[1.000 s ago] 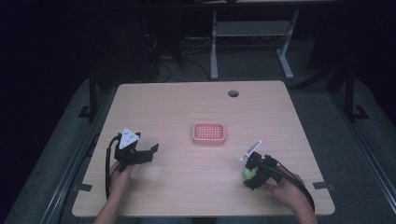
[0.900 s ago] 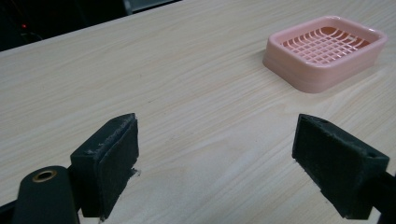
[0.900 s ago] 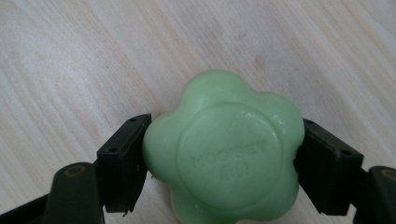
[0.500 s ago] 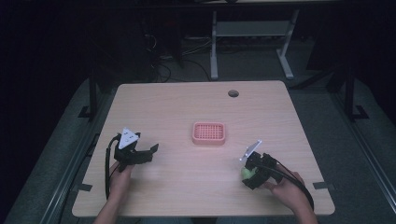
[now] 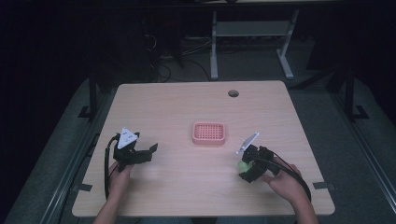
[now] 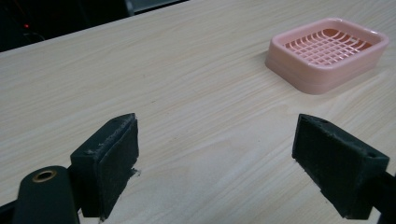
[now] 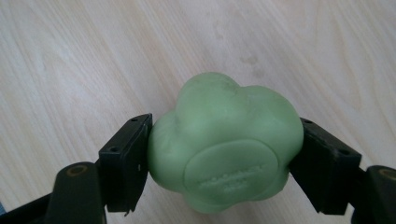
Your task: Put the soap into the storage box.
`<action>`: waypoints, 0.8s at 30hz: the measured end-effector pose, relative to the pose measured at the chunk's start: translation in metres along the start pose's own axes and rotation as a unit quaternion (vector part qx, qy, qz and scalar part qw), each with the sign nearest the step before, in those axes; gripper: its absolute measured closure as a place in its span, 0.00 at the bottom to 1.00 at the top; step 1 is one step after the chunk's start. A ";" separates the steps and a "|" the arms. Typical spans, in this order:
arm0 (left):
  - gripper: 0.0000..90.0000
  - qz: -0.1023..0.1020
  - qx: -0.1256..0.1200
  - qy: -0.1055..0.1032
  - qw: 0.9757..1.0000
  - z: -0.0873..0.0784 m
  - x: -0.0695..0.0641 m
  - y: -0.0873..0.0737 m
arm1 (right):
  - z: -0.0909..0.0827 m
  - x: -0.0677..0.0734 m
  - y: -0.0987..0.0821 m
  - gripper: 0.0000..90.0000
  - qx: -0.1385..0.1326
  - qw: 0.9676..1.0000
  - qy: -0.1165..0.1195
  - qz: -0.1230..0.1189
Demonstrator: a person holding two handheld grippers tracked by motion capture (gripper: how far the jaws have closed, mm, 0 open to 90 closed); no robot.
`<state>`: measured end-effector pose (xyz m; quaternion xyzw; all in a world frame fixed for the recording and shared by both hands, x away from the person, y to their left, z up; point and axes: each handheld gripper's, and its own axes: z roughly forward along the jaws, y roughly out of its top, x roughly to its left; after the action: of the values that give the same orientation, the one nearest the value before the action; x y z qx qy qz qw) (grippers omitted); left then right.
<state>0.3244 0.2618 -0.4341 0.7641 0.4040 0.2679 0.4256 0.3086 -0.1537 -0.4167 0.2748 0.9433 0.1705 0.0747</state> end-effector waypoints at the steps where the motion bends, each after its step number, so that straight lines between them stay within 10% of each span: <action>1: 0.16 -0.001 0.001 -0.001 1.000 0.000 0.000 0.000 | -0.001 -0.002 0.002 0.29 -0.004 1.000 0.003 0.001; 24: 0.16 -0.006 0.001 -0.003 1.000 0.002 0.000 -0.001 | -0.015 -0.018 0.031 0.29 -0.022 1.000 0.007 -0.010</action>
<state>0.3255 0.2607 -0.4361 0.7632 0.4074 0.2629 0.4272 0.3351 -0.1428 -0.3905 0.2622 0.9426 0.1924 0.0761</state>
